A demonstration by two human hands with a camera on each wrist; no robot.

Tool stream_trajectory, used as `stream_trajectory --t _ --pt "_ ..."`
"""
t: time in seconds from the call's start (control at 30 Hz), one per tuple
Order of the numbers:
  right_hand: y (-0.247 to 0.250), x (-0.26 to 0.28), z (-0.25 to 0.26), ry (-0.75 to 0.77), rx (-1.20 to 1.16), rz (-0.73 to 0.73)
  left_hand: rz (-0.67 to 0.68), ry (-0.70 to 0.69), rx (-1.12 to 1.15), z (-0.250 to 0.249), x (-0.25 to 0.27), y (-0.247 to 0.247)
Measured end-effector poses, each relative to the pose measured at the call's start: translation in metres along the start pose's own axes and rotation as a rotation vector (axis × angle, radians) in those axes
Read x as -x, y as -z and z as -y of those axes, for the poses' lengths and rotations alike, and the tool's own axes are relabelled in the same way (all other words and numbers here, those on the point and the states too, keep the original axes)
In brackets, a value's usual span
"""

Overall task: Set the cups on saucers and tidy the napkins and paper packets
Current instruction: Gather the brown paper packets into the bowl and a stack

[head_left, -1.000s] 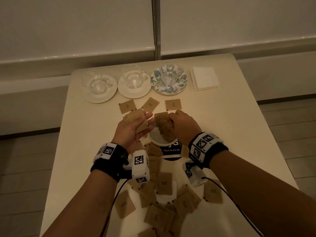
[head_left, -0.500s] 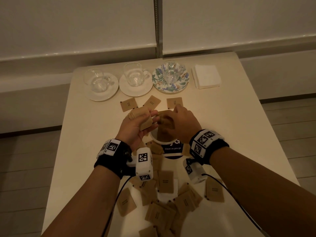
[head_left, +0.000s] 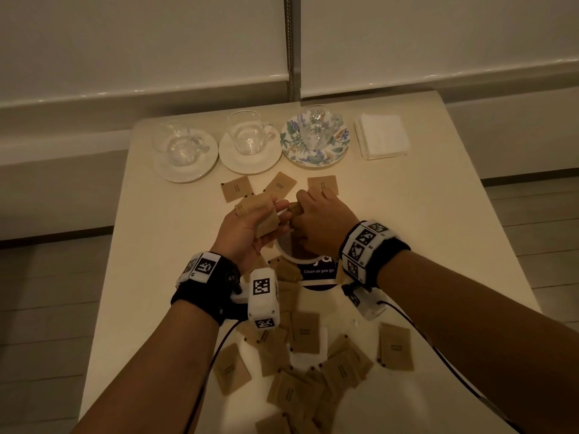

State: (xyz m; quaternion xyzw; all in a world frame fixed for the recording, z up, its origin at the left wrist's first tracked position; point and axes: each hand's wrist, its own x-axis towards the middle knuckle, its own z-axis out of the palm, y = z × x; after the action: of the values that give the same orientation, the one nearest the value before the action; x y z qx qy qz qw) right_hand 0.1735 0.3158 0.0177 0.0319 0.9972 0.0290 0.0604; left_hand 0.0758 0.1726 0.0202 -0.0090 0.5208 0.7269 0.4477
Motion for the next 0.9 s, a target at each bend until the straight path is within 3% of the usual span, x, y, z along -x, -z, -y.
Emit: stream_trajectory --t 0.33,0.67,0.83,0.9 --pt "-0.007 -0.002 -0.001 0.11 0.024 0.039 -0.006 -0.006 -0.009 -0.001 -0.006 0.004" --pt "-0.012 0.01 -0.007 0.112 0.0 -0.079 0.056 0.052 0.042 -0.003 -0.009 0.004" --pt "-0.006 0.009 -0.008 -0.057 -0.178 -0.186 0.101 0.084 0.058 -0.004 -0.009 0.001" --pt "-0.002 0.007 -0.01 -0.207 -0.407 -0.251 0.104 0.072 -0.006 -0.007 -0.008 0.002"
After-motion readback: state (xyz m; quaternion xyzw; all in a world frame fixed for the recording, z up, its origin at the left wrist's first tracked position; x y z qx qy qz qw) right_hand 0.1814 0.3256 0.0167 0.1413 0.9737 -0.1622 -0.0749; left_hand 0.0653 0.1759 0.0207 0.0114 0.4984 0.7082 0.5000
